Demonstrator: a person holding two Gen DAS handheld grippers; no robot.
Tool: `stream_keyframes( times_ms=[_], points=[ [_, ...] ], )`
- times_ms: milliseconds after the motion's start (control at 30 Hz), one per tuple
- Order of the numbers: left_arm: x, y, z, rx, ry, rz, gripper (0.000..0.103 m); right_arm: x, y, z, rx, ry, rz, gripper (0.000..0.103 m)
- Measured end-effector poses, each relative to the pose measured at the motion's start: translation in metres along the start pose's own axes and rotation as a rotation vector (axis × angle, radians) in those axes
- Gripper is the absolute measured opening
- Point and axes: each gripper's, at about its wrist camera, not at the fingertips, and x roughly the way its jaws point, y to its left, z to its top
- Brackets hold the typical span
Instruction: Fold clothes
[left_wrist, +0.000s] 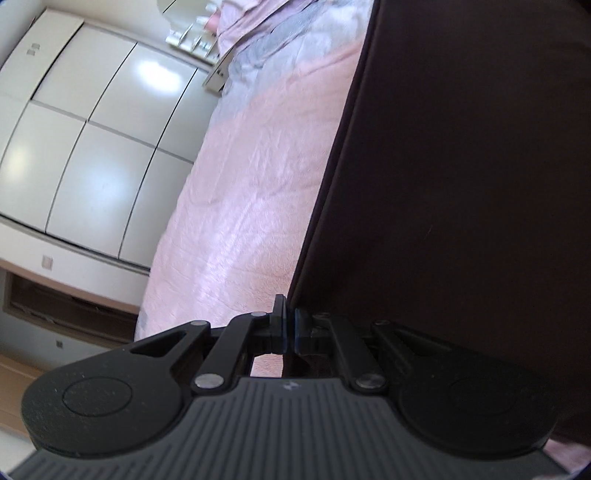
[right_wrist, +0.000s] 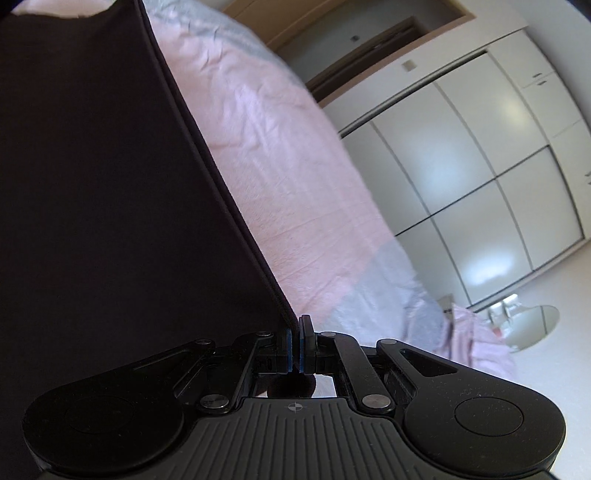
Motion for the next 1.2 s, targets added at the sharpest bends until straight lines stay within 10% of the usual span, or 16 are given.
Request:
stream_keyframes(
  times_ms=[567,600,667,767,1200],
  points=[
    [0.105,-0.008,-0.03,-0.233,0.085,-0.153,0.017,0.119,-0.01,-0.011,0.26,0.1,0.2,0.003],
    [0.106,0.001,-0.032,-0.281,0.094,-0.143,0.027,0.12,-0.016,-0.013,0.302,0.109,0.205,0.008],
    [0.108,0.019,-0.038,-0.375,0.114,-0.102,0.033,0.119,-0.027,-0.016,0.385,0.126,0.183,0.059],
    [0.11,0.043,-0.054,-0.505,0.169,-0.011,0.033,0.114,-0.053,-0.023,0.523,0.12,0.133,0.065],
    [-0.028,-0.018,-0.029,-0.394,0.01,-0.105,0.033,-0.002,-0.005,0.018,0.596,0.019,0.23,0.065]
  ],
)
